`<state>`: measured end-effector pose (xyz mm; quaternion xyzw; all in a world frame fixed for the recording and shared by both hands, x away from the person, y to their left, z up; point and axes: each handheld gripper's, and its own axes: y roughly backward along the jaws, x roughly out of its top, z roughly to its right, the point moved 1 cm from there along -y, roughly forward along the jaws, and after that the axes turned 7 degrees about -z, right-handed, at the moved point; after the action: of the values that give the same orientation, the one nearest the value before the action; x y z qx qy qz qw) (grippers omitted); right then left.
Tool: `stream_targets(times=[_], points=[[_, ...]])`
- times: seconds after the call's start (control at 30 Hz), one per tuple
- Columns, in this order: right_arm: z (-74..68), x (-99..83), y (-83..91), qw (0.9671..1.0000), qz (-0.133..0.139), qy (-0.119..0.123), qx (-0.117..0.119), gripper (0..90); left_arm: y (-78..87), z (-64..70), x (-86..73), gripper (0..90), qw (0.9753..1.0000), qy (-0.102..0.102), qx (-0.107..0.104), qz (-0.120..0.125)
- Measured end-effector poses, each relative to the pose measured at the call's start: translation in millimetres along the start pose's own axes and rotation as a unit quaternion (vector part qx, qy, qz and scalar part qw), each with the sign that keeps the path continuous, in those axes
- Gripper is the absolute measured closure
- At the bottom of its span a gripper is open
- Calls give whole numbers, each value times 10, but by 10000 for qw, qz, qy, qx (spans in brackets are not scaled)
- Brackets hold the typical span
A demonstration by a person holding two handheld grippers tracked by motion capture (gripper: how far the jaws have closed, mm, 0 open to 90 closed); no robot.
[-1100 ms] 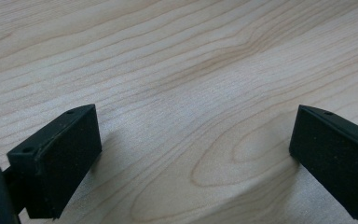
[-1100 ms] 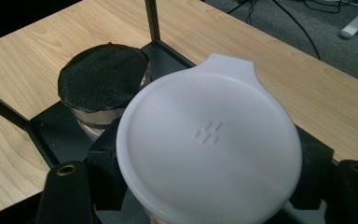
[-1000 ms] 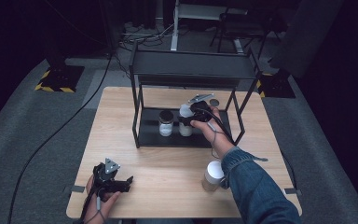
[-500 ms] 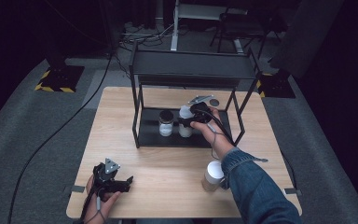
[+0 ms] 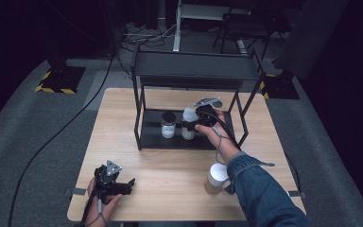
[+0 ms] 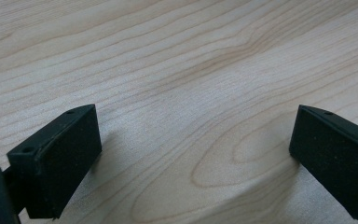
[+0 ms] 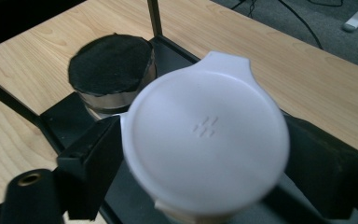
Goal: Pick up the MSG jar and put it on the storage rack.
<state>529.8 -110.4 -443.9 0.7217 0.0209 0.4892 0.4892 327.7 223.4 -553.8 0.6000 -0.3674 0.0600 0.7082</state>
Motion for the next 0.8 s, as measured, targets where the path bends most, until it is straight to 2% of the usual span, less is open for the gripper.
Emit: stream_targets(times=[0.2, 0.33, 0.8], points=[[-22, -6, 190, 9999, 145, 46, -27, 150, 0, 0, 0, 17, 10000, -2, 2, -1], [-68, 0, 332, 9996, 220, 158, -33, 150, -1, 1, 1, 17, 10000, 1, 7, -3], [-219, -45, 815, 9983, 510, 269, 39, 150, -2, 3, 3, 17, 10000, 12, 16, -1]])
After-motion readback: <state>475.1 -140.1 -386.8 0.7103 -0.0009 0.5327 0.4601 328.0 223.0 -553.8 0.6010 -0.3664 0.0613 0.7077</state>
